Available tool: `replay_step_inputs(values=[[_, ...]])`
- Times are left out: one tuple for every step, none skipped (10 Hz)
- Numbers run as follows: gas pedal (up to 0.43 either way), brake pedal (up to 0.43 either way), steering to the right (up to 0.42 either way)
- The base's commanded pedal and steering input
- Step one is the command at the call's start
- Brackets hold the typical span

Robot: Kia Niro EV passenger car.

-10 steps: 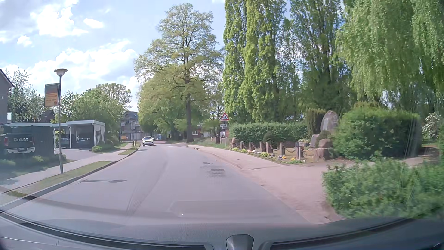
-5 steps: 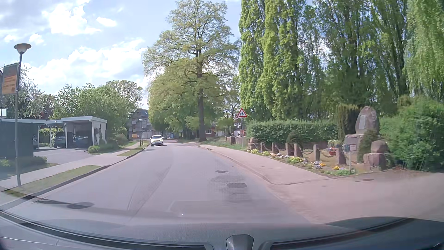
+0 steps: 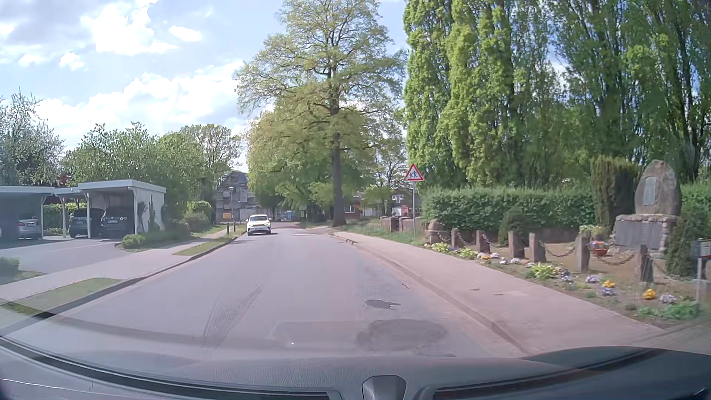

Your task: Follow the waypoints while adhering to traffic rules and regulations

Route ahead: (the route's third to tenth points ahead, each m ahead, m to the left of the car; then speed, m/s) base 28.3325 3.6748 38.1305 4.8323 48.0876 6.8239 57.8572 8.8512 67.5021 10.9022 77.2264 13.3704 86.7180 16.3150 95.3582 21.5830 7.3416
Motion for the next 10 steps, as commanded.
replay_step_inputs(values=[[0.039,0.0,-0.034],[0.039,0.0,-0.033],[0.039,0.0,-0.033],[0.039,0.0,-0.033],[0.028,0.0,-0.033],[0.02,0.0,-0.032],[0.02,0.0,-0.032],[0.02,0.0,-0.03],[0.02,0.0,-0.028],[0.0,0.0,-0.027]])
